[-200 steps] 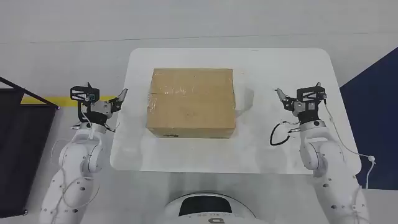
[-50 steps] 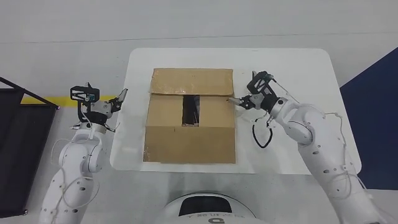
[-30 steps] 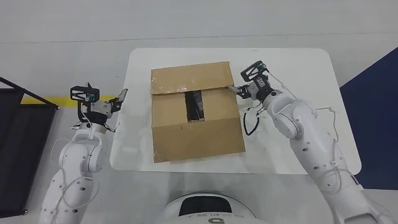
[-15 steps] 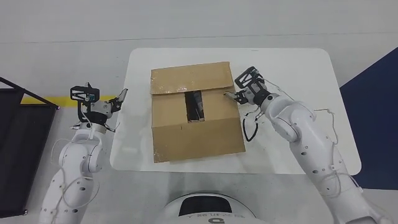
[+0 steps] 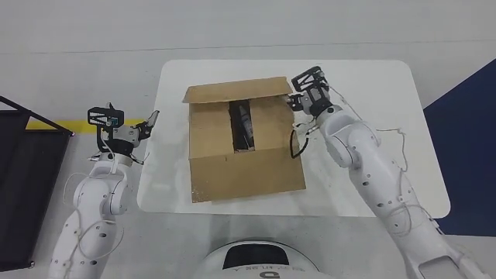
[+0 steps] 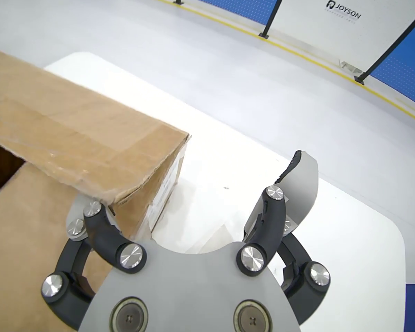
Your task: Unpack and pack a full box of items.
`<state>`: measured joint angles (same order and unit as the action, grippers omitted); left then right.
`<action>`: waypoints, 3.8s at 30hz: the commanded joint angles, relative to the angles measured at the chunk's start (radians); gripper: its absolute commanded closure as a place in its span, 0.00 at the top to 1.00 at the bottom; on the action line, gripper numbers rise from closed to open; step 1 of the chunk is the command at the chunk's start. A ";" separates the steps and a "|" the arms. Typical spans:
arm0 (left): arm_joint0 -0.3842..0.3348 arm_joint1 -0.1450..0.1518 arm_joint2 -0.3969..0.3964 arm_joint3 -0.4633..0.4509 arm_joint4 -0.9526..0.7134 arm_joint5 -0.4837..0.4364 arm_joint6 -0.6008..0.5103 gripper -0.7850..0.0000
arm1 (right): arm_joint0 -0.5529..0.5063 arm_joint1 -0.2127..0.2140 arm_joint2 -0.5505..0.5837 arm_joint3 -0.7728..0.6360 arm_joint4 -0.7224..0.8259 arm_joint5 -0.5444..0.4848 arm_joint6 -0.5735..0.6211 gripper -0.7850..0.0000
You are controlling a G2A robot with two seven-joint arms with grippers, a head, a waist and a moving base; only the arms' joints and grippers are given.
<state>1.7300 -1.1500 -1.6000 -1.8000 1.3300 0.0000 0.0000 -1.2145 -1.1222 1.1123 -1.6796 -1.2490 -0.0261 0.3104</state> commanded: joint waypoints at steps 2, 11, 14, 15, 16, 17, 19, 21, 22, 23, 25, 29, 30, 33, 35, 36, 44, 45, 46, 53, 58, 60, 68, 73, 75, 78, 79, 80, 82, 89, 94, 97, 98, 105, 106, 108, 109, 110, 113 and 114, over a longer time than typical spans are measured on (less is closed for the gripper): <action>0.000 0.000 0.000 0.000 0.000 0.000 0.000 1.00 | 0.051 -0.009 0.015 0.033 0.086 -0.010 0.022 1.00; 0.000 0.000 0.000 0.000 0.000 0.000 0.000 1.00 | 0.390 -0.086 -0.108 0.405 0.305 0.073 0.204 1.00; 0.000 0.000 0.000 0.000 0.000 0.000 0.000 1.00 | 0.496 -0.119 -0.183 0.534 0.331 0.097 0.342 1.00; 0.000 0.000 0.000 0.000 0.000 0.000 0.000 1.00 | 0.518 -0.129 -0.200 0.569 0.340 0.095 0.353 1.00; 0.000 0.000 0.000 0.000 0.000 0.000 0.000 1.00 | 0.538 -0.137 -0.218 0.604 0.340 0.099 0.372 1.00; 0.000 0.000 0.000 0.000 0.000 0.000 0.000 1.00 | 0.554 -0.146 -0.236 0.631 0.337 0.099 0.388 1.00; 0.000 0.000 0.000 0.000 0.000 0.000 0.000 1.00 | 0.575 -0.159 -0.257 0.681 0.355 0.090 0.414 1.00; 0.000 0.000 0.000 0.000 0.000 0.000 0.000 1.00 | 0.590 -0.168 -0.265 0.709 0.357 0.088 0.404 1.00; 0.000 0.000 0.000 0.000 0.000 0.000 0.000 1.00 | 0.585 -0.169 -0.262 0.710 0.361 0.081 0.382 1.00; 0.000 0.000 0.000 0.000 0.000 0.000 0.000 1.00 | 0.571 -0.167 -0.248 0.701 0.385 0.054 0.353 1.00; 0.000 0.000 0.000 0.000 0.000 0.000 0.000 1.00 | 0.529 -0.152 -0.198 0.673 0.420 -0.025 0.271 1.00; 0.000 0.000 0.000 0.000 0.000 0.000 0.000 1.00 | 0.382 -0.095 -0.052 0.555 0.448 -0.247 0.144 1.00; 0.000 0.000 0.000 0.000 0.000 0.000 0.000 1.00 | 0.336 -0.080 -0.012 0.519 0.447 -0.288 0.121 1.00; 0.000 0.000 0.000 0.000 0.000 0.000 0.000 1.00 | 0.202 -0.043 0.103 0.421 0.466 -0.437 0.064 1.00; 0.000 0.000 0.000 0.000 0.000 0.000 0.000 1.00 | 0.119 -0.023 0.169 0.367 0.463 -0.507 0.030 1.00; 0.000 0.000 0.000 0.000 0.000 0.000 0.000 1.00 | 0.108 -0.020 0.179 0.358 0.458 -0.515 0.027 1.00; 0.003 -0.002 0.015 -0.058 0.135 0.101 0.037 1.00 | 0.108 -0.020 0.179 0.358 0.458 -0.515 0.027 1.00; 0.002 -0.004 0.030 -0.083 0.148 0.106 0.024 1.00 | 0.105 -0.020 0.177 0.357 0.459 -0.515 0.027 1.00; -0.004 -0.005 0.037 -0.114 0.152 0.108 0.008 1.00 | 0.097 -0.020 0.168 0.354 0.459 -0.513 0.054 1.00; -0.087 -0.007 0.163 -0.218 0.161 -0.108 -0.235 1.00 | 0.066 -0.007 0.162 0.293 0.590 -0.650 0.239 1.00; -0.202 -0.014 0.294 -0.152 0.214 -0.229 -0.434 1.00 | 0.037 0.007 0.176 0.261 0.737 -0.770 0.338 1.00; -0.237 -0.019 0.326 -0.129 0.210 -0.226 -0.468 1.00 | 0.017 0.015 0.189 0.241 0.779 -0.798 0.365 1.00; -0.250 -0.024 0.337 -0.126 0.189 -0.208 -0.465 1.00 | -0.004 0.023 0.210 0.221 0.810 -0.812 0.378 1.00; -0.254 -0.025 0.359 -0.114 0.209 -0.228 -0.473 1.00 | -0.015 0.022 0.200 0.215 0.815 -0.804 0.373 1.00; -0.269 -0.027 0.374 -0.104 0.175 -0.267 -0.487 1.00 | -0.026 0.025 0.192 0.204 0.827 -0.803 0.383 1.00; -0.293 -0.031 0.408 -0.087 0.133 -0.319 -0.511 1.00 | -0.038 0.031 0.183 0.200 0.877 -0.805 0.432 1.00; -0.303 -0.032 0.416 -0.081 0.119 -0.330 -0.520 1.00 | -0.037 0.033 0.183 0.198 0.895 -0.802 0.449 1.00; -0.314 -0.034 0.424 -0.075 0.112 -0.336 -0.530 1.00 | -0.036 0.036 0.183 0.196 0.911 -0.801 0.469 1.00; -0.332 -0.036 0.441 -0.066 0.131 -0.331 -0.554 1.00 | -0.036 0.041 0.182 0.194 0.944 -0.798 0.501 1.00; -0.378 -0.048 0.500 -0.030 0.182 -0.282 -0.599 1.00 | -0.041 0.056 0.159 0.183 1.060 -0.776 0.621 1.00; -0.404 -0.054 0.520 0.001 0.151 -0.310 -0.605 1.00 | -0.030 0.067 0.144 0.191 1.175 -0.732 0.717 1.00; -0.414 -0.054 0.517 0.019 0.130 -0.331 -0.599 1.00 | -0.026 0.072 0.131 0.191 1.235 -0.719 0.765 1.00; -0.415 -0.054 0.512 0.024 0.115 -0.336 -0.594 1.00 | -0.028 0.075 0.119 0.183 1.249 -0.709 0.775 1.00; -0.405 -0.053 0.453 0.017 -0.018 -0.349 -0.505 1.00 | -0.037 0.106 0.101 0.157 1.290 -0.713 0.771 1.00; -0.401 -0.052 0.444 0.008 -0.045 -0.365 -0.485 1.00 | -0.041 0.111 0.107 0.154 1.295 -0.724 0.760 1.00; -0.393 -0.050 0.432 -0.004 -0.086 -0.393 -0.458 1.00 | -0.059 0.122 0.127 0.147 1.306 -0.753 0.731 1.00; -0.391 -0.050 0.428 -0.014 -0.105 -0.405 -0.447 1.00 | -0.073 0.129 0.145 0.142 1.318 -0.780 0.704 1.00; -0.389 -0.049 0.426 -0.022 -0.110 -0.411 -0.443 1.00 | -0.092 0.136 0.164 0.137 1.327 -0.813 0.670 1.00; -0.395 -0.051 0.450 -0.054 -0.094 -0.400 -0.457 1.00 | -0.166 0.161 0.252 0.125 1.336 -0.948 0.535 1.00; -0.401 -0.054 0.466 -0.063 -0.086 -0.392 -0.464 1.00 | -0.193 0.169 0.284 0.113 1.337 -0.986 0.489 1.00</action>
<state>1.3352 -1.2012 -1.1525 -1.8528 1.2328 -0.4025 -0.4554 -1.3764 -0.9615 1.3572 -1.5561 0.0883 -0.9582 0.8599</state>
